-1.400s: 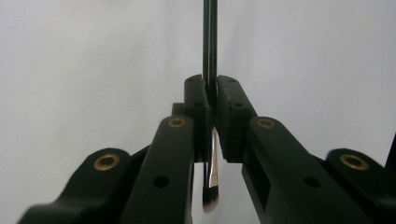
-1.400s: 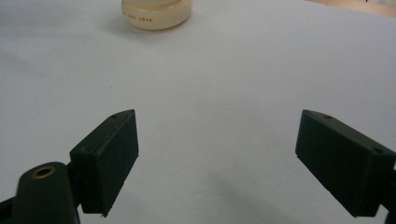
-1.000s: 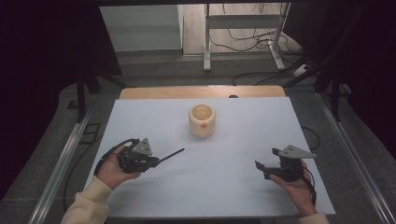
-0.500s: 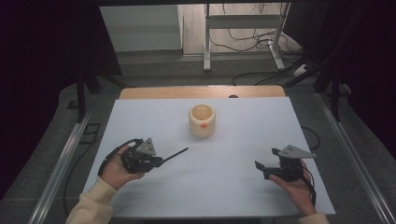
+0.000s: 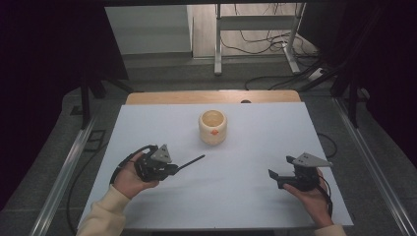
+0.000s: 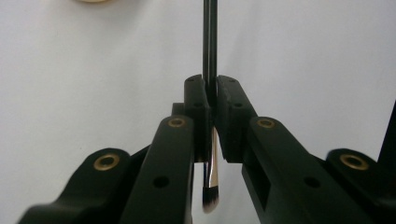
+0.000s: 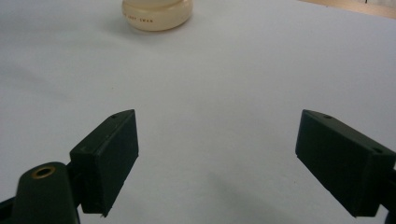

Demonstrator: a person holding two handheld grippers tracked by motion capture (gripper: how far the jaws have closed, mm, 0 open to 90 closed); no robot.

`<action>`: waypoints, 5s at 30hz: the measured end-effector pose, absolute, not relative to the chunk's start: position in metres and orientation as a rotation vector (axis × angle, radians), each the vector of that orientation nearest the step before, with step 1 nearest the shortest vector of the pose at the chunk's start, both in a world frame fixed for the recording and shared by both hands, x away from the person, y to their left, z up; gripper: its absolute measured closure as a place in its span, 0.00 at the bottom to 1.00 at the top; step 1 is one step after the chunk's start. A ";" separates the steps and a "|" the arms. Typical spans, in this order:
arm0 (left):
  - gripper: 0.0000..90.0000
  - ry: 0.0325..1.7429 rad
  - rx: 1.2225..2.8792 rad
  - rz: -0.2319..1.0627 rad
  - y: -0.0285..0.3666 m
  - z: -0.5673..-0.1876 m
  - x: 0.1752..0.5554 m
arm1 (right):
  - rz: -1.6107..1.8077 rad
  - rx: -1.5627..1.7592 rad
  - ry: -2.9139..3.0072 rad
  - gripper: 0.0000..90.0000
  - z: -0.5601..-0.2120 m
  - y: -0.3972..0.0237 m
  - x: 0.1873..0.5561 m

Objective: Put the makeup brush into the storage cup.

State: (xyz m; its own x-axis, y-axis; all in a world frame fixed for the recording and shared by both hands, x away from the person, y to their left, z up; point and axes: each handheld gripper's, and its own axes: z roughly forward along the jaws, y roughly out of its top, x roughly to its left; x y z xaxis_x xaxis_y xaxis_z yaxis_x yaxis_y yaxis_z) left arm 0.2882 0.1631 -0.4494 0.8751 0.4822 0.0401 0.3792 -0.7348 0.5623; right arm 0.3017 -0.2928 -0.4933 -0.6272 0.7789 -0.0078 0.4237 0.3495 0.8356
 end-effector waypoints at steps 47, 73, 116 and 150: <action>0.93 0.584 2.485 0.259 0.113 -0.444 0.290 | 1.185 1.051 2.207 0.15 -0.493 -0.289 0.302; 0.93 0.581 2.468 0.239 0.089 -0.448 0.296 | 1.153 1.008 2.230 0.15 -0.491 -0.278 0.301; 0.93 0.562 2.464 0.221 0.076 -0.449 0.299 | 1.017 0.741 2.335 0.12 -0.474 -0.223 0.299; 0.93 0.581 2.489 0.191 0.066 -0.459 0.306 | 0.950 0.574 2.378 0.11 -0.472 -0.170 0.306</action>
